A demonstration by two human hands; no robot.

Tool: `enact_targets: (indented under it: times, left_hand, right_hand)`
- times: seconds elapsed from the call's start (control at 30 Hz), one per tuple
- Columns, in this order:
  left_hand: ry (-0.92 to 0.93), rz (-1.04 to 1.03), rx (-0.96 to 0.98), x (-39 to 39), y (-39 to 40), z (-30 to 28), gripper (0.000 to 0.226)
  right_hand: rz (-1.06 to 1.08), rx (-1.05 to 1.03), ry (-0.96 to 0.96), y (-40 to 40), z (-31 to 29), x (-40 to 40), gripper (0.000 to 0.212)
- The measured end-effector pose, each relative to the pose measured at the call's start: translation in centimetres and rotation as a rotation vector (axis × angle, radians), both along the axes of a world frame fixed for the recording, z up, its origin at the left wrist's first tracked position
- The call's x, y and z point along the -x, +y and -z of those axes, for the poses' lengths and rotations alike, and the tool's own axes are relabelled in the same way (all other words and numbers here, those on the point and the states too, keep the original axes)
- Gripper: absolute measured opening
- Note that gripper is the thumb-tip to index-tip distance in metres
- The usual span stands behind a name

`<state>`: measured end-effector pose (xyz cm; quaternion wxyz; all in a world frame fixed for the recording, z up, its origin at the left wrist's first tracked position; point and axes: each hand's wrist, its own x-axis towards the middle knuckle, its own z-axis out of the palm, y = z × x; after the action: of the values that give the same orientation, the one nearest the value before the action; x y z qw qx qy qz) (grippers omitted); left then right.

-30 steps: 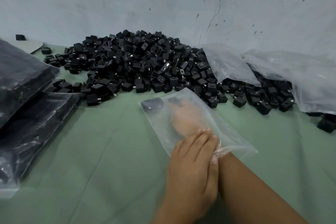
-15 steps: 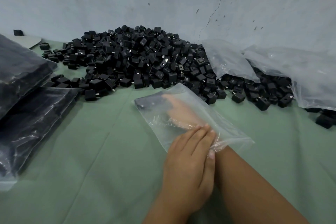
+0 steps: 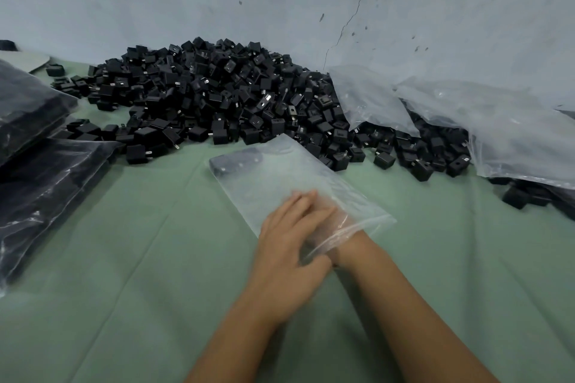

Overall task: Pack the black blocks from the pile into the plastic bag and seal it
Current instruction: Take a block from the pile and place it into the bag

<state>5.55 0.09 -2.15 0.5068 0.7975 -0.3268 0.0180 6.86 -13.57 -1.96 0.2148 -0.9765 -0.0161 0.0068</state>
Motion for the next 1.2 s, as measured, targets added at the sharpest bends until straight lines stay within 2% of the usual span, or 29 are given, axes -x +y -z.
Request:
enact_targets:
  times: [0.03,0.13,0.27,0.33,0.4,0.53,0.6,0.7,0.77,0.87,1.0,1.13,1.2]
  left_hand:
    - [0.017,0.022,-0.027,-0.3,0.2,0.0,0.061]
    - [-0.038,0.026,-0.311,-0.9,0.8,0.4,0.07]
    - [-0.163,-0.061,-0.615,-0.1,0.6,0.7,0.079]
    - [-0.21,-0.123,-0.639,0.7,0.3,0.6,0.084]
    - [-0.198,-0.178,-0.613,1.2,0.2,0.4,0.085]
    - [-0.155,-0.275,-0.602,1.2,0.2,0.3,0.082]
    - [-0.122,-0.325,-0.645,0.9,-0.1,0.4,0.077]
    - [-0.089,-0.401,-0.73,0.2,-0.5,0.8,0.068]
    - [-0.078,-0.453,-0.774,-0.1,-0.5,1.0,0.067]
    - [-0.078,-0.491,-0.779,-0.5,-0.3,1.2,0.064]
    - [-0.141,-0.449,-0.726,-0.8,-0.2,1.4,0.06]
    - [-0.143,-0.38,-0.681,-1.1,-0.2,1.9,0.058]
    - [-0.137,-0.37,-0.678,-1.1,-0.2,2.1,0.058]
  right_hand:
    - [-0.037,0.102,0.012,-0.3,-0.1,0.4,0.047]
    - [0.03,0.078,-0.188,-1.3,-0.1,2.5,0.036]
    - [-0.008,0.061,-0.227,-1.5,0.7,3.4,0.03]
    - [-0.092,0.136,-0.17,-1.7,0.5,2.8,0.035]
    - [-0.119,0.124,-0.088,-2.0,0.4,2.6,0.033]
    - [0.02,-0.234,-0.084,-2.8,0.8,2.5,0.017]
    - [0.134,-0.248,-0.291,-2.9,1.1,2.6,0.017]
    - [0.282,-0.269,-0.705,-3.4,0.6,2.4,0.018]
    - [0.408,-0.368,-0.823,-4.1,0.0,1.6,0.02]
    - [0.532,-0.507,-0.695,-5.5,-0.8,-1.0,0.037]
    - [0.463,-0.587,-0.411,-6.9,-0.7,-4.5,0.064]
    - [0.449,-0.387,-0.208,-7.5,0.4,-6.7,0.068]
    - [0.525,-0.341,-0.224,-7.7,0.9,-7.3,0.062]
